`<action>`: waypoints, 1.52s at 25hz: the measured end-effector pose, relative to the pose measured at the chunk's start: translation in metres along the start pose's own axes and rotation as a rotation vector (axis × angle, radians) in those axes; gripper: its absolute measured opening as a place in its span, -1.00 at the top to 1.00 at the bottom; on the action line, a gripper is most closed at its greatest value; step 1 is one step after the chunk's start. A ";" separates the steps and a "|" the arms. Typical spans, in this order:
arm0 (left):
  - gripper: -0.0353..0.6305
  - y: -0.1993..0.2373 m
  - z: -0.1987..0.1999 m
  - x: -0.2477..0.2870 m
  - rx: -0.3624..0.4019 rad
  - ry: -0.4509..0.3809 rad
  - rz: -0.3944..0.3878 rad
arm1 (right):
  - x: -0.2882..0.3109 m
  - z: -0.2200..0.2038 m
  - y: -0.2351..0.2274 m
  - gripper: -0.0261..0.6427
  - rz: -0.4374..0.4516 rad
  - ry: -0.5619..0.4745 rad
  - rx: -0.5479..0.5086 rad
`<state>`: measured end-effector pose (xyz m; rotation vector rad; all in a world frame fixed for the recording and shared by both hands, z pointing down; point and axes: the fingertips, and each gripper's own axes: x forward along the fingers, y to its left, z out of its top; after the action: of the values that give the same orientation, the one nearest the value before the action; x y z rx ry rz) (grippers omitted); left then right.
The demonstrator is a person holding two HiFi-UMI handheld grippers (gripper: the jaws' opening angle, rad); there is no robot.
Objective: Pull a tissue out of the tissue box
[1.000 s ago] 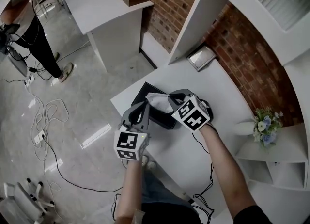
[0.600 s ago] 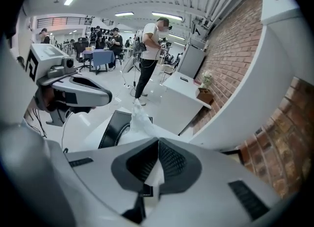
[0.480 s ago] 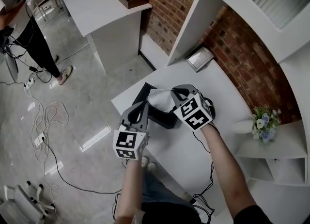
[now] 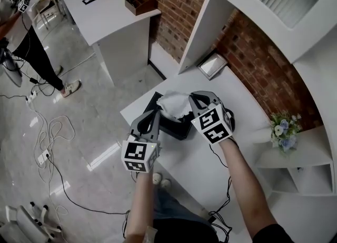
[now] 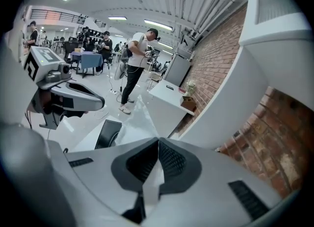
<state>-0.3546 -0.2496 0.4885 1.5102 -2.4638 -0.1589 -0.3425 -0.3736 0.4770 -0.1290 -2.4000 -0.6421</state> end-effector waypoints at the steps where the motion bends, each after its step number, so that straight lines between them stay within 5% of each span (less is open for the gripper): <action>1: 0.87 -0.001 0.002 -0.001 0.004 -0.002 -0.002 | -0.004 0.001 -0.002 0.91 -0.012 -0.009 0.007; 7: 0.87 -0.012 0.020 -0.004 0.038 -0.019 -0.018 | -0.042 0.010 -0.019 0.91 -0.102 -0.099 0.097; 22: 0.87 -0.081 0.083 -0.003 0.180 -0.092 -0.129 | -0.209 -0.001 -0.068 0.91 -0.490 -0.528 0.483; 30: 0.87 -0.132 0.099 0.006 0.242 -0.124 -0.220 | -0.277 -0.057 -0.072 0.91 -0.682 -0.638 0.682; 38: 0.87 -0.172 0.104 0.010 0.288 -0.138 -0.300 | -0.304 -0.103 -0.063 0.91 -0.794 -0.610 0.746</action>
<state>-0.2388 -0.3411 0.3523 2.0517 -2.4293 0.0438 -0.0602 -0.4574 0.3348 1.1281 -3.0900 0.0516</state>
